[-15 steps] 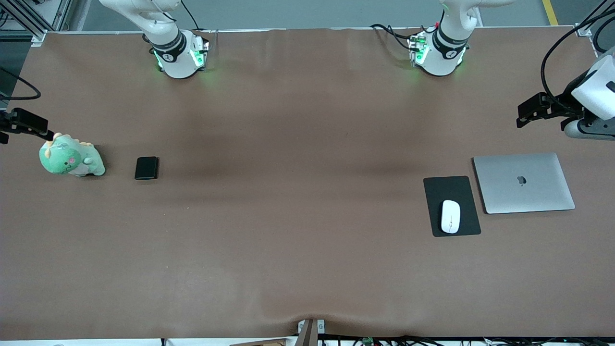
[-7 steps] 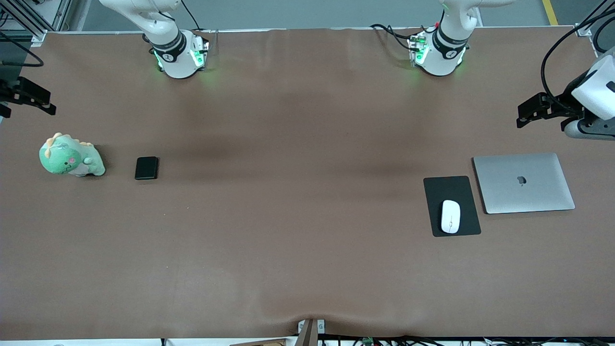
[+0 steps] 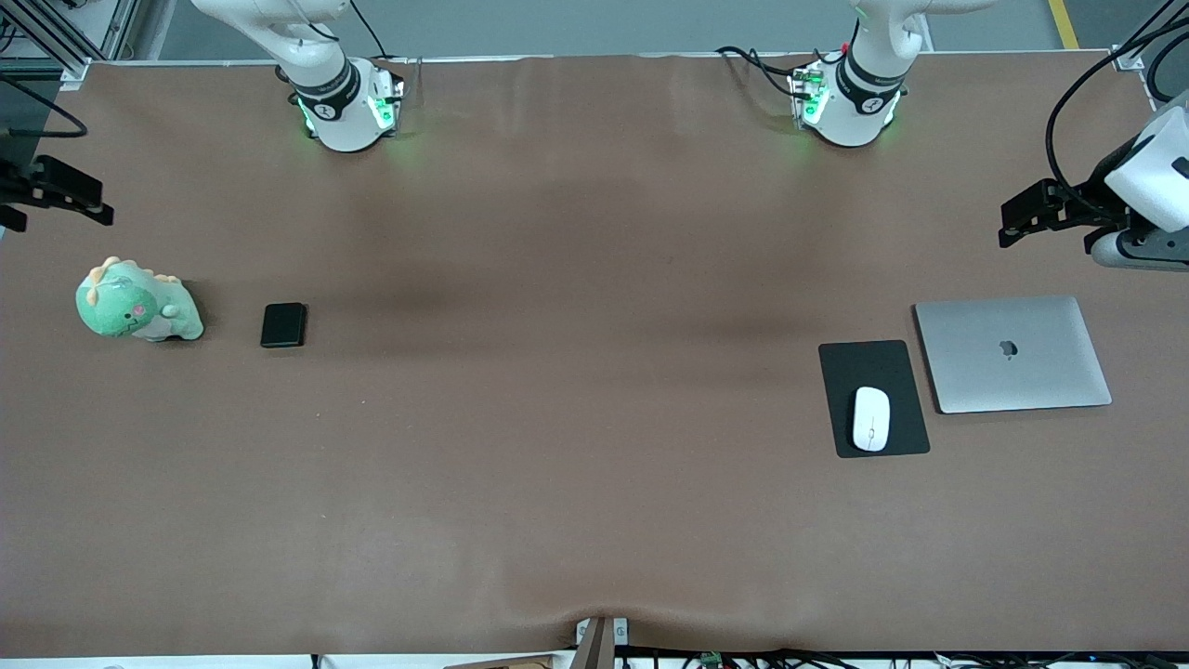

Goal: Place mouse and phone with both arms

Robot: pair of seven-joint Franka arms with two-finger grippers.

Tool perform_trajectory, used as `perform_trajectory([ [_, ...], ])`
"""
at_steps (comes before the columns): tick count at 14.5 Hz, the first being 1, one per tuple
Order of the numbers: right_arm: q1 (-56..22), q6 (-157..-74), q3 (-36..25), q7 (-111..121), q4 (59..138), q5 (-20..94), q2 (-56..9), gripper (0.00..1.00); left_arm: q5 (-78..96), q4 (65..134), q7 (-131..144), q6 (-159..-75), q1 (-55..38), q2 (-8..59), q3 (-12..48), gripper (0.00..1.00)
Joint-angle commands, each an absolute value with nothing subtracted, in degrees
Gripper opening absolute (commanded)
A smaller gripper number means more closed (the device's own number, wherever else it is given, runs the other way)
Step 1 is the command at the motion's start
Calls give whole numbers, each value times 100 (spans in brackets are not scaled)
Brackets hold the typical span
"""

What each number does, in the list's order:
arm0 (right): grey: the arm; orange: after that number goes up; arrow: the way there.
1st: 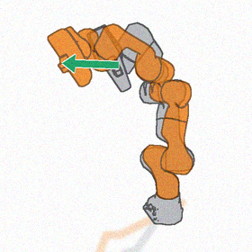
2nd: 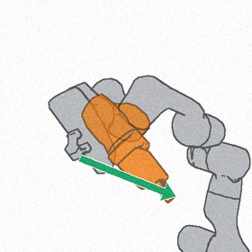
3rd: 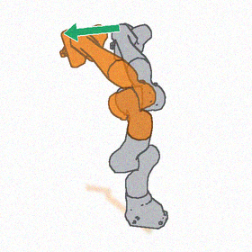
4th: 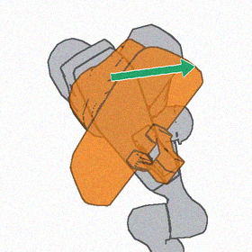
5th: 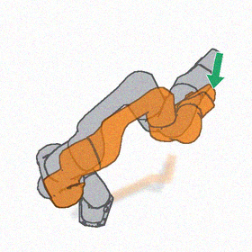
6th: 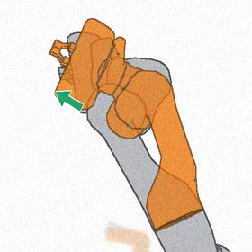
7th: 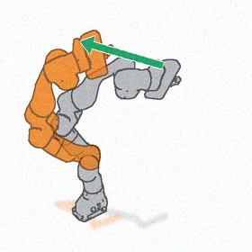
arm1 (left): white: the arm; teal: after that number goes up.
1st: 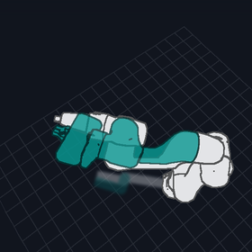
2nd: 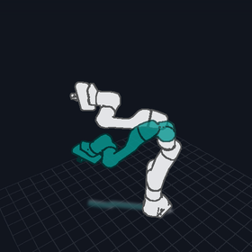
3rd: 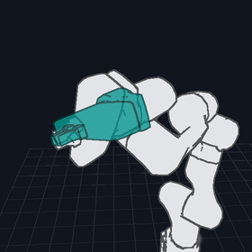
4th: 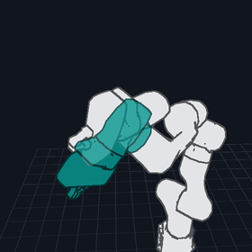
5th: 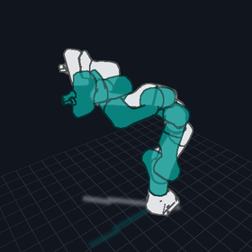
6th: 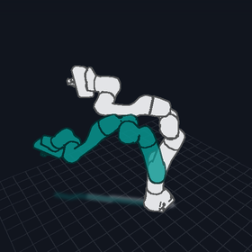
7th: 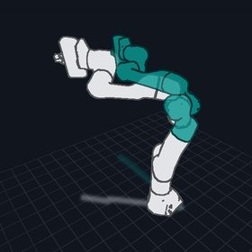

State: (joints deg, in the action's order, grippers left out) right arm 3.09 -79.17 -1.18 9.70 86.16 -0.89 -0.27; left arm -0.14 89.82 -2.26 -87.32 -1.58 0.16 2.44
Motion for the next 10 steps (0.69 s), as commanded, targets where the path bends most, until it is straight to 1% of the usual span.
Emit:
perform_trajectory([
  [1, 299, -7568, -114, 1019, 8552, 122, 35, 100, -9, 8921, -299, -8736, -149, 26, 246, 100],
  [6, 272, -7559, -105, 1055, 8543, 79, 18, 100, -9, 8921, -299, -8736, -149, 26, 246, 100],
  [10, 272, -7304, -105, 1055, 8561, 35, 18, 100, -9, 8921, -299, -8736, -149, 35, 246, 100],
])
